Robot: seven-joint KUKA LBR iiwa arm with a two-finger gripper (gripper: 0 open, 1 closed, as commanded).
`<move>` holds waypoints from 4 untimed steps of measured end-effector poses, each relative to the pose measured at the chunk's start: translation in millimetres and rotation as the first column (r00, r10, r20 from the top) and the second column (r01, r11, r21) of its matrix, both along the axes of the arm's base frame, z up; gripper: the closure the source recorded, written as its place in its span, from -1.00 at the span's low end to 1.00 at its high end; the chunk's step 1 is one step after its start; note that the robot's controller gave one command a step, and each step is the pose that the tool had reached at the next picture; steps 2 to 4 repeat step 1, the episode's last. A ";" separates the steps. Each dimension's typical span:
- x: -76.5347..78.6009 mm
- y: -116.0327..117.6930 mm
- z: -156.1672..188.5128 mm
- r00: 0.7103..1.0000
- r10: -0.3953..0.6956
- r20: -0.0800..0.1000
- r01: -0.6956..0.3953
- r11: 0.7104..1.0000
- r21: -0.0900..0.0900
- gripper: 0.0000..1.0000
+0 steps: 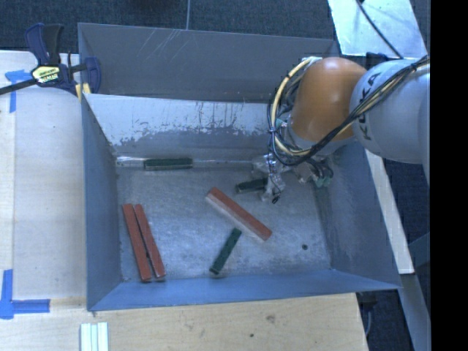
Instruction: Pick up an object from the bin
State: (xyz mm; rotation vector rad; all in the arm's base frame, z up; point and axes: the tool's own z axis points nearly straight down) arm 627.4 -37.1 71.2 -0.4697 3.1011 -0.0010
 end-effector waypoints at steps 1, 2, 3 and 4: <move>-21.5 -3.9 141.5 0.997 0.071 0.006 -0.071 0.997 -0.002 1.00; -21.5 -3.9 141.5 0.997 0.071 0.006 -0.071 0.997 -0.002 1.00; -21.5 -3.9 141.5 0.997 0.071 0.006 -0.071 0.997 -0.002 1.00; -21.5 -3.9 141.5 0.997 0.071 0.006 -0.071 0.997 -0.002 1.00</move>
Offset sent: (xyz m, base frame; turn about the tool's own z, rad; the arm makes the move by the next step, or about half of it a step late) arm -0.0234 -0.0032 0.1356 -0.0746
